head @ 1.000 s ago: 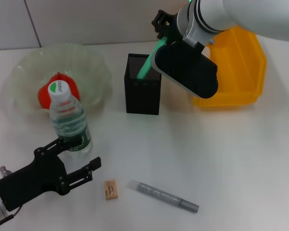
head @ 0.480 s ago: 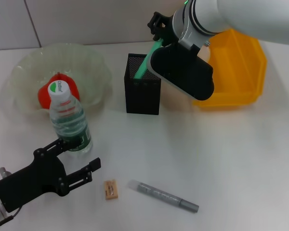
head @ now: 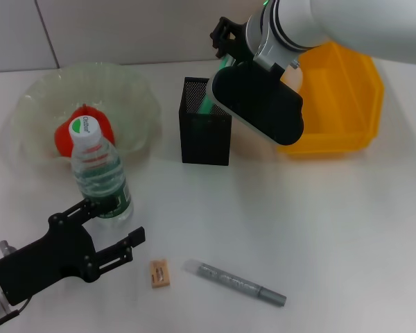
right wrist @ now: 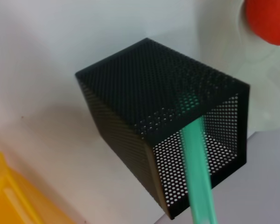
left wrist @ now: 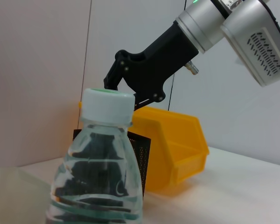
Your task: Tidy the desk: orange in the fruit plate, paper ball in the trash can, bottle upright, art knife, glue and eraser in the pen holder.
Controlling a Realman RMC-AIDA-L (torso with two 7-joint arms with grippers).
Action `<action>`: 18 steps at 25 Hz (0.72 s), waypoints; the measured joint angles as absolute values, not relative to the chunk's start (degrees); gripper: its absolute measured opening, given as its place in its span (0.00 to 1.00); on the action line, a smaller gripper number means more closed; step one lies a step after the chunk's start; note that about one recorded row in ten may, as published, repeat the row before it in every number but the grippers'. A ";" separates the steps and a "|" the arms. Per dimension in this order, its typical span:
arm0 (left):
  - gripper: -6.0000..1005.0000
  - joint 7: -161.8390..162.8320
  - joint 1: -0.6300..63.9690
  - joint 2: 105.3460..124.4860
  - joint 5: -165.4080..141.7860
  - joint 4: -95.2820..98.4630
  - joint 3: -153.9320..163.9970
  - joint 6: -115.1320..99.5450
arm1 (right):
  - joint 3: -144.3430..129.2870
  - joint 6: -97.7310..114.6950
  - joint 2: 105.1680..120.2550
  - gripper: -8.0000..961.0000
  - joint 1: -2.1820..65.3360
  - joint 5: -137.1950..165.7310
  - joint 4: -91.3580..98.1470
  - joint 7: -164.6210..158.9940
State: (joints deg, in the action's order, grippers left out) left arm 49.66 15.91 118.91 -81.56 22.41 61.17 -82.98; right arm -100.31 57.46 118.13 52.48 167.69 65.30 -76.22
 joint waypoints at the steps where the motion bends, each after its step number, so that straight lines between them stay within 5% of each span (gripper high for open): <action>1: 0.78 49.66 15.92 118.91 -81.56 22.41 61.17 -82.98 | -100.33 57.56 118.13 0.23 52.48 167.69 65.50 -76.42; 10: 0.78 49.66 16.08 118.83 -81.09 22.52 61.17 -83.01 | -96.55 59.61 117.74 0.40 51.63 167.55 71.29 -80.57; 14: 0.78 49.66 16.15 118.79 -81.07 22.73 61.22 -83.13 | -90.32 62.84 118.83 0.51 49.57 166.54 78.57 -83.28; 18: 0.78 49.60 16.18 118.69 -81.04 22.90 61.27 -83.40 | -81.94 63.77 119.12 0.51 44.42 153.90 88.19 -86.99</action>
